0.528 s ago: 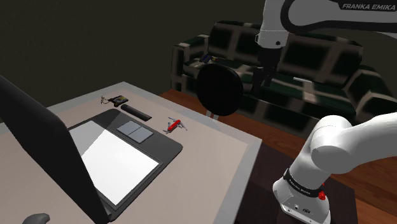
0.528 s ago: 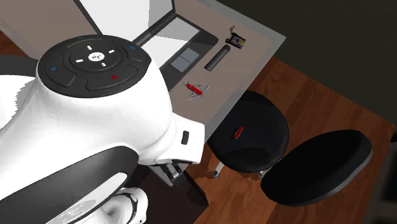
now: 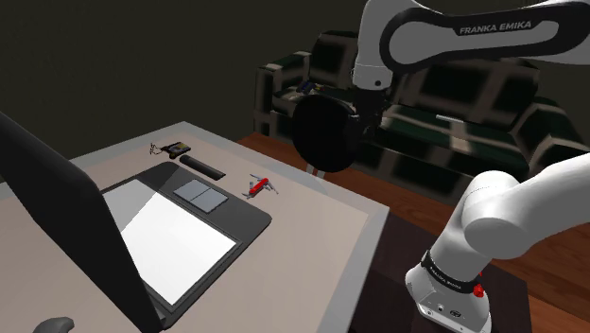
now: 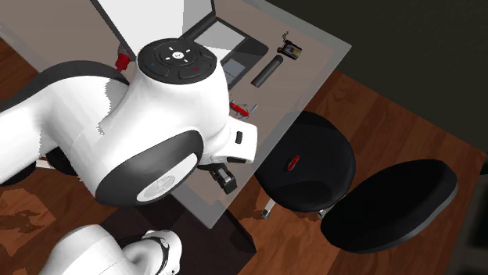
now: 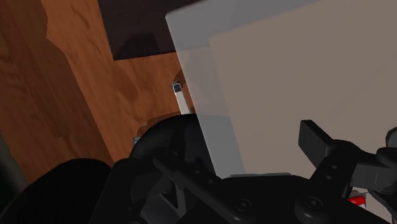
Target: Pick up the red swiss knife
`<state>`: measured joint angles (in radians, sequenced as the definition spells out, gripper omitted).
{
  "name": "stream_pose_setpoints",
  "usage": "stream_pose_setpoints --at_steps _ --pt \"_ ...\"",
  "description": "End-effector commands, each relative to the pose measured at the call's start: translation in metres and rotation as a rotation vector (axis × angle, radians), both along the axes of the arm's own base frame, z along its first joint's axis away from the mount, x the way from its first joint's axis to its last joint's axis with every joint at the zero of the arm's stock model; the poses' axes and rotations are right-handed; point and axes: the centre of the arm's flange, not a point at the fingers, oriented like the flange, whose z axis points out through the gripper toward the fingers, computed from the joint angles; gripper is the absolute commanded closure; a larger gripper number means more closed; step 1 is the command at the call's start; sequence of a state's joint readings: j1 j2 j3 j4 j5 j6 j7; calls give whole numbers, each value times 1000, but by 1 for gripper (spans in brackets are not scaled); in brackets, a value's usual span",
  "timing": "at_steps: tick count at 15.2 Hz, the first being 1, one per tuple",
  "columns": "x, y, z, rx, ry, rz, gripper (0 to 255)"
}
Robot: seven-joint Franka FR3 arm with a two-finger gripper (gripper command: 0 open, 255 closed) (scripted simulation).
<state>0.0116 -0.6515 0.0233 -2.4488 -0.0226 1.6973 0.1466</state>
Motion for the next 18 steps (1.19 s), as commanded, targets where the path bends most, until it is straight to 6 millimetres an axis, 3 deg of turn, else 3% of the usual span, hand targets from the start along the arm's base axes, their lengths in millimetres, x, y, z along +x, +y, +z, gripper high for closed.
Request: stream_pose_setpoints --at_steps 1,18 --pt "17 10 -13 7 -9 3 0" --pt "162 113 -133 61 -59 33 0"
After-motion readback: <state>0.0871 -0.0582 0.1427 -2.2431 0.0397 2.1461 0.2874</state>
